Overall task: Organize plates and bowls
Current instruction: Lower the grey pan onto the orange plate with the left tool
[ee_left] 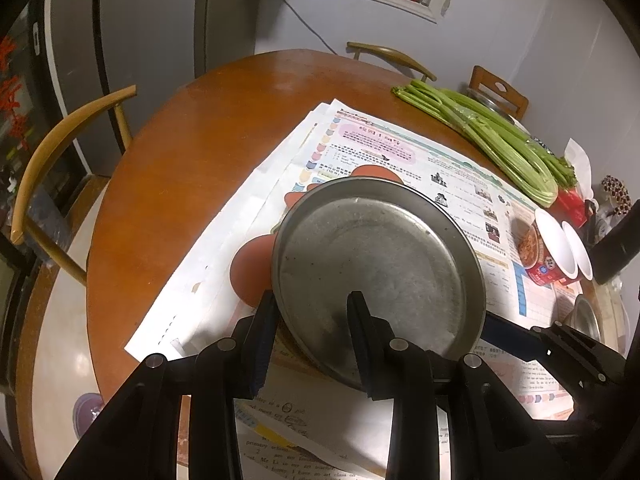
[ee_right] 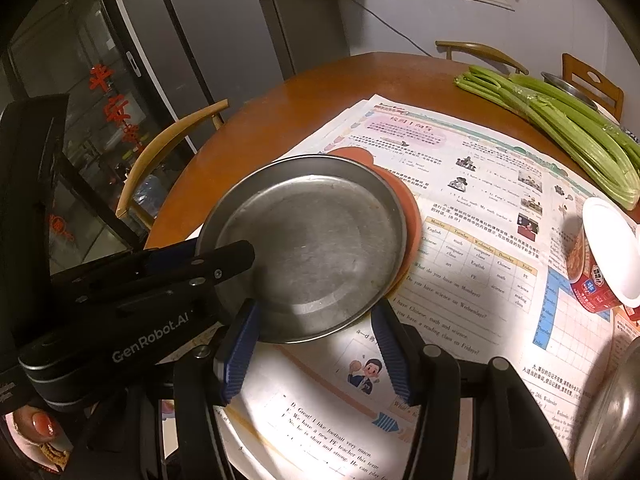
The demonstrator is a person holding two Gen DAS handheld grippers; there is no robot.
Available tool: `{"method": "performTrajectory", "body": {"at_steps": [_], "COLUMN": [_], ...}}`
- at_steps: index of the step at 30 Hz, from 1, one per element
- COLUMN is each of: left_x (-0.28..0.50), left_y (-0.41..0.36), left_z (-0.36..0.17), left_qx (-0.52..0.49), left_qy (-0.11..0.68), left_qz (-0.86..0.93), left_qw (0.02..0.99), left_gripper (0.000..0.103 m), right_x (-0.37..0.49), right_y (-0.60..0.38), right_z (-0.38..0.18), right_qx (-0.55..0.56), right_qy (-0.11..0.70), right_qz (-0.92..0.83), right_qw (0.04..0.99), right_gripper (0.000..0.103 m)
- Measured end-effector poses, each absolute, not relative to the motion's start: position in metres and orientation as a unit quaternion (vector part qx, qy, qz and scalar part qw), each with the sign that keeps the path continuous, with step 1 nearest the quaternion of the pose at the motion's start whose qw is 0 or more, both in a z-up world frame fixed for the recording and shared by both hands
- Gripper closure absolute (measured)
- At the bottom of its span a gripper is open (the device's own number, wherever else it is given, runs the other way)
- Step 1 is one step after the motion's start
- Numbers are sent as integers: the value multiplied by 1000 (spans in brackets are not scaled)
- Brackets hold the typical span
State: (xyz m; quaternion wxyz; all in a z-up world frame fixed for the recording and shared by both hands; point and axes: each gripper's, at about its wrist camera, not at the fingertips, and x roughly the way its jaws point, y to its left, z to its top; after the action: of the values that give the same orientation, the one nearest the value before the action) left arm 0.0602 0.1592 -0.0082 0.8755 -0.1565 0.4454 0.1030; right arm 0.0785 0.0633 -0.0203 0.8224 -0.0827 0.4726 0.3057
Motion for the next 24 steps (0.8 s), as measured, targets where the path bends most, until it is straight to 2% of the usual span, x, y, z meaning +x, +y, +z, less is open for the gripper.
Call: {"method": "performTrajectory", "body": {"at_steps": [6, 24], "left_x": [60, 53], "left_y": [162, 166], "left_z": [-8, -3], "left_qx": [-161, -168], "left_qy": [447, 436], "left_qz": [99, 103], "left_qw": [875, 878], "left_gripper": [61, 60], "right_x": [79, 74], "right_y": [61, 62], "right_z": [-22, -13], "right_qx": [-83, -103], "right_qy": [474, 452], "right_qz": [296, 281], "right_qw": [825, 840], "right_gripper": [45, 45]}}
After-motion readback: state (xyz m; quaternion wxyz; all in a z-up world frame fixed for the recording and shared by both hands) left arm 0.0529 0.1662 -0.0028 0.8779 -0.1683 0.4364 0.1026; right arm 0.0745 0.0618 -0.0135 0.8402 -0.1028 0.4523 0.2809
